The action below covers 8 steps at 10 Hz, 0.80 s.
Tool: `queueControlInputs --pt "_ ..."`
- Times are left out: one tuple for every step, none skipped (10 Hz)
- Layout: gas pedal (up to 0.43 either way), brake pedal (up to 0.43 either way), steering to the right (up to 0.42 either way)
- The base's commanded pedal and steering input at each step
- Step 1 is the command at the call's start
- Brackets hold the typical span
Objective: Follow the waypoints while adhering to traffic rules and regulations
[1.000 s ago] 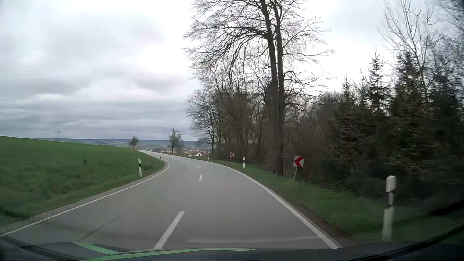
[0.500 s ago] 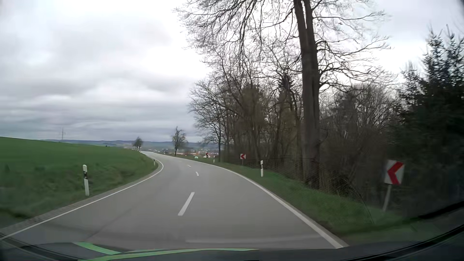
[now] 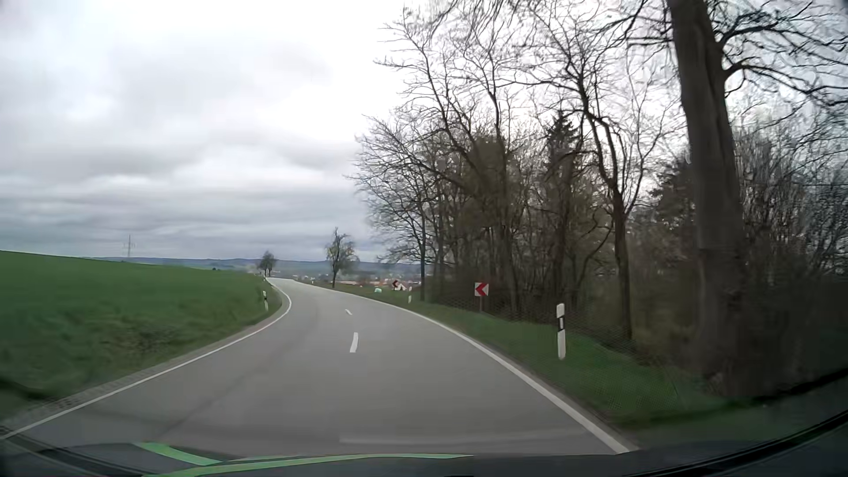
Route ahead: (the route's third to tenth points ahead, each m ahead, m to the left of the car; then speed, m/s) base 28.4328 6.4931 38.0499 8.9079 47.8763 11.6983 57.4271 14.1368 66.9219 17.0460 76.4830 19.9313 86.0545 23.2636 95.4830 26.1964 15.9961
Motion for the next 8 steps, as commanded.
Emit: queueControlInputs --pt "0.02 0.0 -0.031" --pt "0.039 0.0 -0.031" --pt "0.047 0.0 -0.031" --pt "0.059 0.0 -0.031" --pt "0.067 0.0 -0.031" --pt "0.079 0.0 -0.033" --pt "0.079 0.0 -0.037" --pt "0.087 0.0 -0.039"
